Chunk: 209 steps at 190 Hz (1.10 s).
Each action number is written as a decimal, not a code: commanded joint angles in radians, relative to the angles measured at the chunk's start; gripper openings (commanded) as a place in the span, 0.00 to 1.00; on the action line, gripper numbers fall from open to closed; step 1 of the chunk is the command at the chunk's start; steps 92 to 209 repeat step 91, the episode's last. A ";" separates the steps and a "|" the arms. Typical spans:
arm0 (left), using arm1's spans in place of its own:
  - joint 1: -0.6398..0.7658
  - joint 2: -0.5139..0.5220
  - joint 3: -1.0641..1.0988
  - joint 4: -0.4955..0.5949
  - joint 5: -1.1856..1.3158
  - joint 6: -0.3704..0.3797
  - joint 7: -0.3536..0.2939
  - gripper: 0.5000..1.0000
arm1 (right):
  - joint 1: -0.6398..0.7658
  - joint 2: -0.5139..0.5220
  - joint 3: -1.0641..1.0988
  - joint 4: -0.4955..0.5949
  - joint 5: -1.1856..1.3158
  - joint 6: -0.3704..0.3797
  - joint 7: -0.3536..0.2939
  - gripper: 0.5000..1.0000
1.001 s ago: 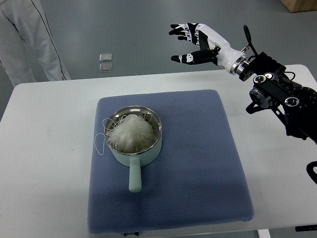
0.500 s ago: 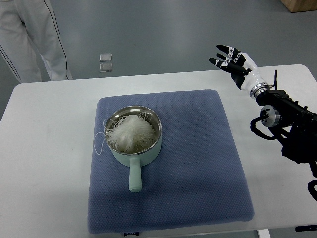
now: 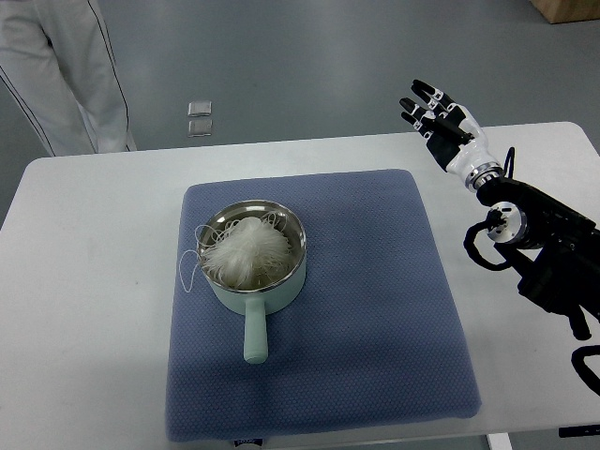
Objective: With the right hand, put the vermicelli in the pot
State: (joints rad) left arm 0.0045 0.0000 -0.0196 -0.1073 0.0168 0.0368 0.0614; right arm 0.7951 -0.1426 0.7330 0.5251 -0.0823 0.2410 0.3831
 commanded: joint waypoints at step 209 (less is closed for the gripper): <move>0.000 0.000 0.001 0.000 0.000 0.000 0.000 1.00 | -0.007 0.031 0.008 -0.013 0.001 -0.100 0.013 0.84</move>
